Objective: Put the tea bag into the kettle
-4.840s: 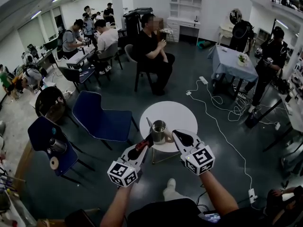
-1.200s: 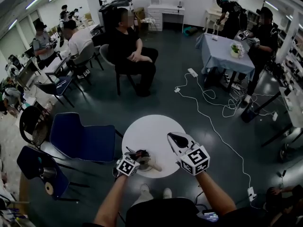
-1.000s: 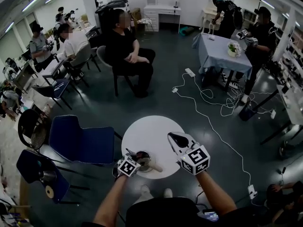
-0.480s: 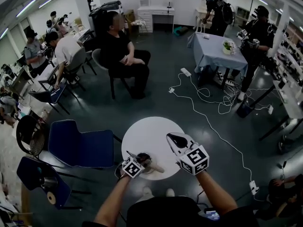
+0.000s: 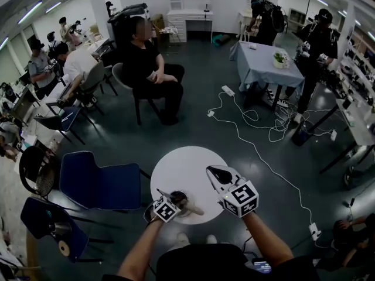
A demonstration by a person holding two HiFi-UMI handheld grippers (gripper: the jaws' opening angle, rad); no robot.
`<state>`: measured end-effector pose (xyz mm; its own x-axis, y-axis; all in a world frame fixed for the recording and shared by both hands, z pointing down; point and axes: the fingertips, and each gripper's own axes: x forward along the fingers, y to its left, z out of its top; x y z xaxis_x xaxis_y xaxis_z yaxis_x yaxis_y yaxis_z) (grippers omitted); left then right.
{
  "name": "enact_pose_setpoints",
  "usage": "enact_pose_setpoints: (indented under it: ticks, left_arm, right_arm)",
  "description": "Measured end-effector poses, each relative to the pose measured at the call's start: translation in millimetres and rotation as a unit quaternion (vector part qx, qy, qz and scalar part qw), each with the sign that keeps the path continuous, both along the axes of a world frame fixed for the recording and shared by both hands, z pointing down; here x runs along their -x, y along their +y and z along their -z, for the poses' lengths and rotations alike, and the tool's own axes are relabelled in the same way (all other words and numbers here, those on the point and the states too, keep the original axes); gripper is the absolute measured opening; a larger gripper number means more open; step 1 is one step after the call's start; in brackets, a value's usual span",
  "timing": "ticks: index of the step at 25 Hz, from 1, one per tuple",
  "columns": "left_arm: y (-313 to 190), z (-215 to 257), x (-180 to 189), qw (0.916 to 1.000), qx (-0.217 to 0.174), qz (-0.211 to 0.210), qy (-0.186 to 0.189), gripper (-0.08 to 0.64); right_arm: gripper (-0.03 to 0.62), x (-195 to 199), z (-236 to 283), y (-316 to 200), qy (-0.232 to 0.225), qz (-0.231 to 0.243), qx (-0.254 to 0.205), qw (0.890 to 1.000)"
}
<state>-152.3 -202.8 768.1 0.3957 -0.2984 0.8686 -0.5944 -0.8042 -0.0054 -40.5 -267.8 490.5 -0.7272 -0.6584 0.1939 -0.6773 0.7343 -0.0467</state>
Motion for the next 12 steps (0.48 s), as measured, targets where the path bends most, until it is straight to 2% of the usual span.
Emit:
enact_pose_setpoints:
  ticks: [7,12]
  left_arm:
    - [2.3,3.0,-3.3,0.9999,0.004,0.008,0.012,0.045]
    - [0.7,4.8,-5.9,0.9995,-0.007,0.012,0.027,0.111]
  right_arm:
    - [0.018,1.5,0.5,0.5,-0.002,0.002,0.004,1.0]
    - [0.018,2.3,-1.5,1.3,-0.003,0.003,0.006,1.0]
